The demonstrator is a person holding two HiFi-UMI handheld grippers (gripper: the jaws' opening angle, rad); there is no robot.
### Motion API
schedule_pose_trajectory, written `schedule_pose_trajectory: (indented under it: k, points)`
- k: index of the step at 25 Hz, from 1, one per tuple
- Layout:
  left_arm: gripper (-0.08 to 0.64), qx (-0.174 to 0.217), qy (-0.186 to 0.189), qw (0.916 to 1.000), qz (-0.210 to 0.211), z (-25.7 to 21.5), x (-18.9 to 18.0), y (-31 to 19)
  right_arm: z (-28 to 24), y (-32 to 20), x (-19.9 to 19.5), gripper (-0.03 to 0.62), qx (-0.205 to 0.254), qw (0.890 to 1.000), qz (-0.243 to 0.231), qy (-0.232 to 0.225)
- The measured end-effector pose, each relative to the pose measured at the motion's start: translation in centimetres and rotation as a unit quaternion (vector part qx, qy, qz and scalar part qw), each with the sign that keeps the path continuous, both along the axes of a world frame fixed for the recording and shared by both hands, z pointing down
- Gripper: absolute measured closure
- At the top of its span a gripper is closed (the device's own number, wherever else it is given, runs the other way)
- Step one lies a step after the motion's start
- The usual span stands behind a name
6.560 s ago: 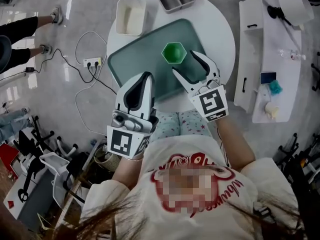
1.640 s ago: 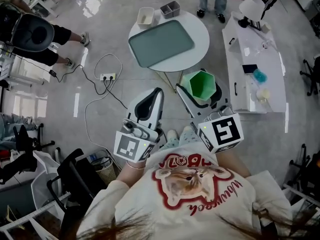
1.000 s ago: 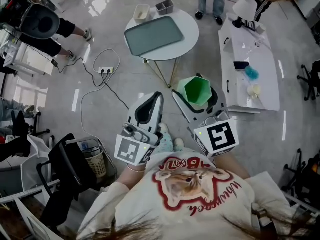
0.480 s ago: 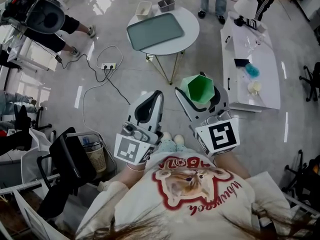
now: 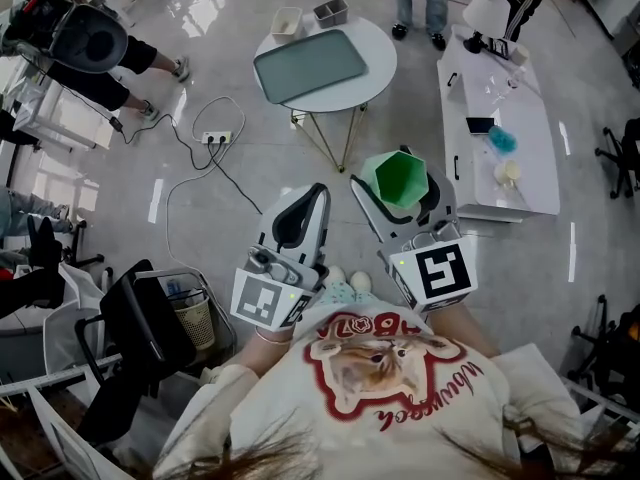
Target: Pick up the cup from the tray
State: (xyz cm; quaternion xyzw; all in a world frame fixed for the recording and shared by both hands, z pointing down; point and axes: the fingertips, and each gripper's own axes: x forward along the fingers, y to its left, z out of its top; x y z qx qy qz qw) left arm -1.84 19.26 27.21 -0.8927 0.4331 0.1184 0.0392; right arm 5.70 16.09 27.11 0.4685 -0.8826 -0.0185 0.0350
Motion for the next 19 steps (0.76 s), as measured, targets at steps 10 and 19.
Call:
schedule_pose_trajectory:
  k: [10,19]
  points:
    - [0.546,0.003,0.004,1.0,-0.001,-0.1,-1.1,-0.1,0.0,0.0,-1.2,0.282,0.0,1.0,-0.001,0.002]
    - [0.545,0.004,0.005,1.0,0.002,-0.1,-1.8,-0.3,-0.1,-0.2,-1.9,0.282,0.002,1.0,0.0,0.003]
